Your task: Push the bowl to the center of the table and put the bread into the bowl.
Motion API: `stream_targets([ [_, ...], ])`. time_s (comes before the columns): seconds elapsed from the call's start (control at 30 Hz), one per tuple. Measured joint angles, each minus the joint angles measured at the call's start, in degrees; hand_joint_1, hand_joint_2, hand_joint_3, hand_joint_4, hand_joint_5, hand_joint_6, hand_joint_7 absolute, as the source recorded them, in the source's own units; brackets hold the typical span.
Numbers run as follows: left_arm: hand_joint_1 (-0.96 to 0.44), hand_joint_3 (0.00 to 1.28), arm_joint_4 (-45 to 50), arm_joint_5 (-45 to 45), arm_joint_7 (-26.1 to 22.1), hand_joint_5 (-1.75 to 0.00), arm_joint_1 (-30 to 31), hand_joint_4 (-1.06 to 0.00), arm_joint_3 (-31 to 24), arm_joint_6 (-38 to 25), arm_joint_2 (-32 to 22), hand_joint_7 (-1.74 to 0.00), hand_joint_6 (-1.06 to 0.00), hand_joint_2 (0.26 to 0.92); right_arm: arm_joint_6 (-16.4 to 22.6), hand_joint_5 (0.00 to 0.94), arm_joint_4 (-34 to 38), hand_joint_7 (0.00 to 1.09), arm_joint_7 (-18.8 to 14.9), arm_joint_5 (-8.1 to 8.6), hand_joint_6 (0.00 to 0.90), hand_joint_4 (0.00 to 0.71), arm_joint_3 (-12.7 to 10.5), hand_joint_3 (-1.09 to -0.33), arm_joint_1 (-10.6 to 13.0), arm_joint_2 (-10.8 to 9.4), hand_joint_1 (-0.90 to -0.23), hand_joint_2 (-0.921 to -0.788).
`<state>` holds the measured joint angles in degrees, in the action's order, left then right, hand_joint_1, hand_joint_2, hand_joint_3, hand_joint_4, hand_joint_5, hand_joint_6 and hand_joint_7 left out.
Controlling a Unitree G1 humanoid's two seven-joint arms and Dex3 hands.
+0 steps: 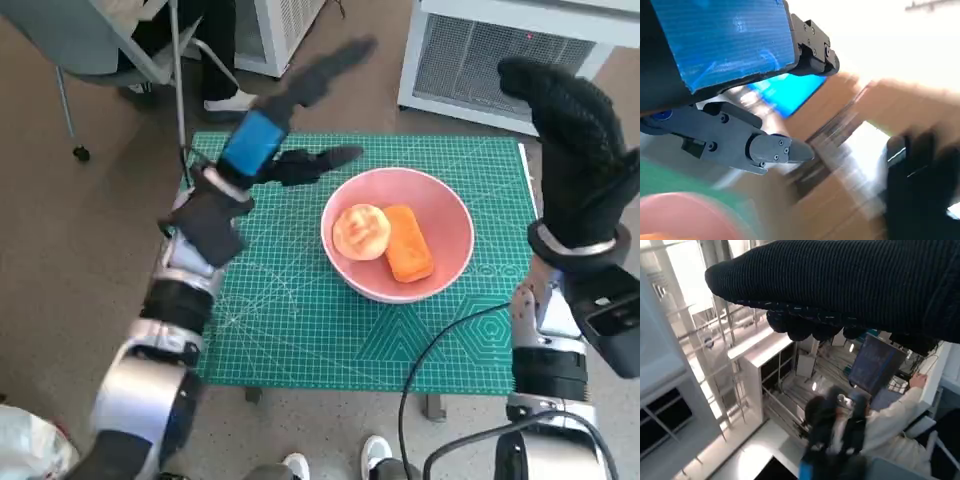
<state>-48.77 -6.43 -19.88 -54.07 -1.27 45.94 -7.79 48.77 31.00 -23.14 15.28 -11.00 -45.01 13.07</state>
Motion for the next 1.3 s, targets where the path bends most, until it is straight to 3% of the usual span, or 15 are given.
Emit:
stream_targets([
  [0.27, -0.48, 0.38, 10.80, -8.83, -5.64, -0.02, 5.40, -0.30, -1.49, -7.86, 1.98, -0.09, -0.32, 0.921, -1.63, 0.003, -1.06, 0.17, 2.56, -2.10, 0.269, 0.319, 0.58, -0.730, -1.12, -0.48, -0.578, -0.921],
  [0.53, -0.49, 0.35, 18.23, -11.61, -6.28, 0.00, 8.81, -0.28, -2.24, -11.78, 3.36, -0.08, -0.29, 0.921, -1.97, 0.000, -0.93, 0.16, 3.59, -4.16, 0.265, 0.302, 1.62, -0.739, -1.57, -0.53, -0.564, -0.921],
  [0.9, -0.51, 0.34, 20.28, -9.91, -4.75, 0.00, 10.37, -0.25, -2.35, -11.94, 4.10, -0.08, -0.30, 0.921, -2.89, 0.000, 0.26, 0.16, 3.41, -4.13, 0.276, 0.296, 2.25, -0.740, -3.09, -0.35, -0.568, -0.921],
  [1.3, -0.48, 0.34, 20.26, -7.07, -1.92, 0.00, 10.46, -0.25, -2.59, -10.50, 4.39, -0.08, -0.29, 0.921, -3.53, 0.000, 0.27, 0.16, 3.37, -4.12, 0.277, 0.293, 2.39, -0.740, -3.22, -0.35, -0.555, -0.921],
])
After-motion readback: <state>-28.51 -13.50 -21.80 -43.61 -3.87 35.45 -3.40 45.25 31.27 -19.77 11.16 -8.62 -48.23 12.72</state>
